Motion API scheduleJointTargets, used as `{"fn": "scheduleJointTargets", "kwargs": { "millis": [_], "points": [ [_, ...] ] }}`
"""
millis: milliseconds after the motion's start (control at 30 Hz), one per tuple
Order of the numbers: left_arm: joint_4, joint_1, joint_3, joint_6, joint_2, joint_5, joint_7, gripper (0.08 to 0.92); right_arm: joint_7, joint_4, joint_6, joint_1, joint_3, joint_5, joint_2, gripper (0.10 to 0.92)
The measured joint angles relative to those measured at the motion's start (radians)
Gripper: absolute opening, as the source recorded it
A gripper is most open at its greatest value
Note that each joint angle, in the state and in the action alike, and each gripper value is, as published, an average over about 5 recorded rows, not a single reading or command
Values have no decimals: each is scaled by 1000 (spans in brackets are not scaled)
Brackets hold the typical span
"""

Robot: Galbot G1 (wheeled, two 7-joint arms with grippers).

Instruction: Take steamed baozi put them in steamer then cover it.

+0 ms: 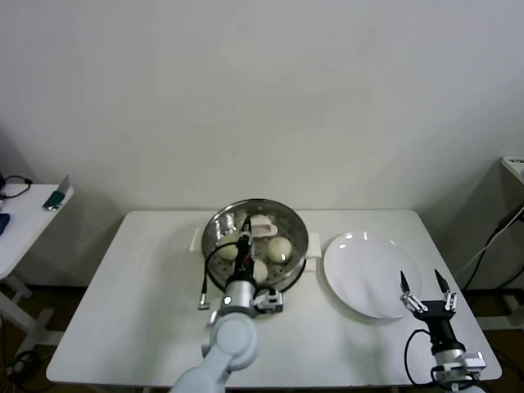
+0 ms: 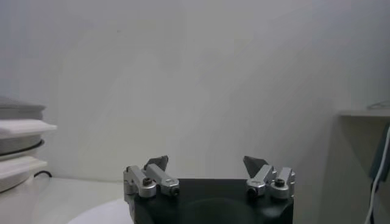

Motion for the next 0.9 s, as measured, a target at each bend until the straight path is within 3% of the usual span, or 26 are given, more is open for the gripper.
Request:
{"fn": "scheduleJointTargets", "kwargs": {
  "millis": [533,767,900],
  "points": [
    [-158,40,22,33,104,-136,39,585,24,29,-46,-16,-24,40,-21,823],
    [-278,72,-2,-1,161,-340,-23,777,32,38,-73,-14,-35,44,-24,823],
    [-324,103,-53,-63,174,-499,-92,818,35,39,-79,-10,-39,36,-19,823]
  ]
}}
